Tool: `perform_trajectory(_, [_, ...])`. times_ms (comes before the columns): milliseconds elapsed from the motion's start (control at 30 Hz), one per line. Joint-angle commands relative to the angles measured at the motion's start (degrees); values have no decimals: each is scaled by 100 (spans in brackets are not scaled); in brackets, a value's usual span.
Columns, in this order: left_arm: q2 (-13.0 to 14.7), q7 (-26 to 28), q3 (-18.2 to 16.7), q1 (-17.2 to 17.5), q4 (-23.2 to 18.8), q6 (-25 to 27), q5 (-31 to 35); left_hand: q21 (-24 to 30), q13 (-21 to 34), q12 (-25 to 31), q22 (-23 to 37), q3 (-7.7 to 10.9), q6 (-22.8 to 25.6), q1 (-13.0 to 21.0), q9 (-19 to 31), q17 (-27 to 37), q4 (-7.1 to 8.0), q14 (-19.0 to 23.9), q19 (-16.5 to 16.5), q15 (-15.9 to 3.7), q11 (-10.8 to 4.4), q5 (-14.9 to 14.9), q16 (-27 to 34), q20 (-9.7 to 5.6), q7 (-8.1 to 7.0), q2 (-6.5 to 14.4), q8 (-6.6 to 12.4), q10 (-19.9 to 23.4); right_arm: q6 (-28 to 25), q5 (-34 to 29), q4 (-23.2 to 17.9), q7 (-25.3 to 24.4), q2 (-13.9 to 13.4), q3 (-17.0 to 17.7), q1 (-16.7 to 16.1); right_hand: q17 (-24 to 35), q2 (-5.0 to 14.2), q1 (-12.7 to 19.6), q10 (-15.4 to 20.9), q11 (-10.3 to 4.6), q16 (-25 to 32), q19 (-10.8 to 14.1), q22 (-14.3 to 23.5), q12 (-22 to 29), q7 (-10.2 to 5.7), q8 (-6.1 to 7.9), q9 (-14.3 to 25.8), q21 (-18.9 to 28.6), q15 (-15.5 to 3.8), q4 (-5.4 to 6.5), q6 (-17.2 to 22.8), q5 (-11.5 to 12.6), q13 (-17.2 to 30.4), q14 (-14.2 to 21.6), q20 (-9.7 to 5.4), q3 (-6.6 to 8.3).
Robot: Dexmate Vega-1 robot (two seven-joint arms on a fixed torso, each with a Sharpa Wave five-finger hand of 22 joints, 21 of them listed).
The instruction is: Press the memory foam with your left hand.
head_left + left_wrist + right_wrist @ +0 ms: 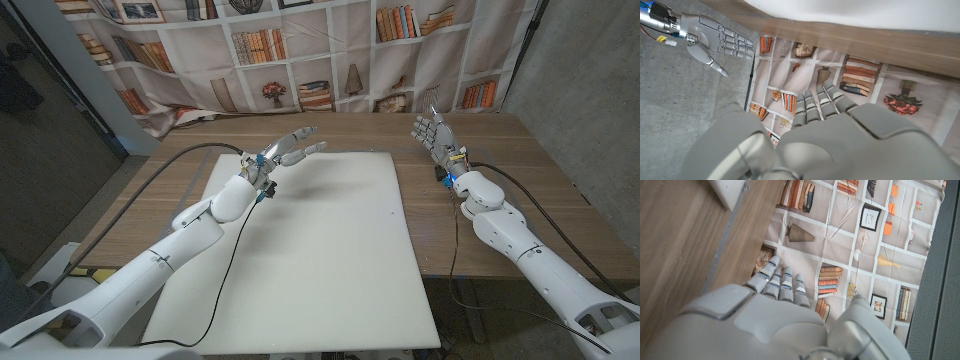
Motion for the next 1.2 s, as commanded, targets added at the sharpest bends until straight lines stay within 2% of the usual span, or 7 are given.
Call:
perform_trajectory(33, [111,323,264,-82,-226,436,588,40,7,62,16,7,248,113,26,8,-44,195,170,-52,-73,-46,48,-22,-65,28,63,216,-35,-5,-26,8,-26,5,35,9,10,54,63,6,10,40,33,-3,-5,16,30,-11,11,-38,48,13,27,59,-12,9])
perform_trajectory(133, [143,380,311,-73,-327,609,742,59,6,79,18,3,344,136,25,9,-53,295,262,-78,-94,-56,61,-39,-118,34,74,338,-16,0,17,44,-13,-3,65,9,11,55,62,6,9,49,33,-5,-7,14,31,-10,8,-40,46,12,27,62,-18,9])
perform_trajectory(300, [176,359,393,-88,-406,799,853,67,6,73,19,-2,394,150,25,8,-59,332,315,-94,-115,-63,55,-45,-104,34,74,379,1,1,115,124,9,-34,119,9,13,56,66,3,8,51,33,-8,-1,14,31,-16,7,-44,49,12,28,66,-18,10])
perform_trajectory(767, [193,237,677,-255,-443,1029,1135,-50,8,-21,18,-11,310,207,27,7,-85,199,112,-116,-88,-79,-44,-10,-110,33,-13,293,-10,11,197,172,39,-47,157,9,21,63,67,0,1,57,33,-19,-5,11,31,-30,-2,-56,49,12,28,67,-21,13])
perform_trajectory(933, [167,287,818,-306,-431,1069,1329,-87,9,-41,19,-13,317,226,28,7,-92,190,48,-126,-103,-82,-60,88,-131,39,-28,292,-13,13,184,160,28,-33,137,8,25,68,73,9,-3,60,34,-21,-3,11,31,-37,4,-64,52,11,29,62,-17,15])
perform_trajectory(1033, [155,239,892,-362,-403,1059,1367,-75,10,-54,18,-13,324,239,29,7,-96,194,103,-136,-102,-85,-67,-13,-138,46,-39,294,-18,20,167,141,24,-19,120,9,26,68,74,3,-4,60,34,-23,-3,11,31,-41,6,-66,53,11,29,64,-19,15])
perform_trajectory(1200, [149,173,1003,-424,-436,1192,1534,-77,10,-58,17,-14,337,248,30,7,-97,197,119,-138,-115,-86,-71,-33,-139,52,-44,312,-17,21,154,144,8,-11,109,9,29,68,75,11,-4,67,34,-27,-5,8,31,-44,0,-69,48,10,29,67,-18,15])
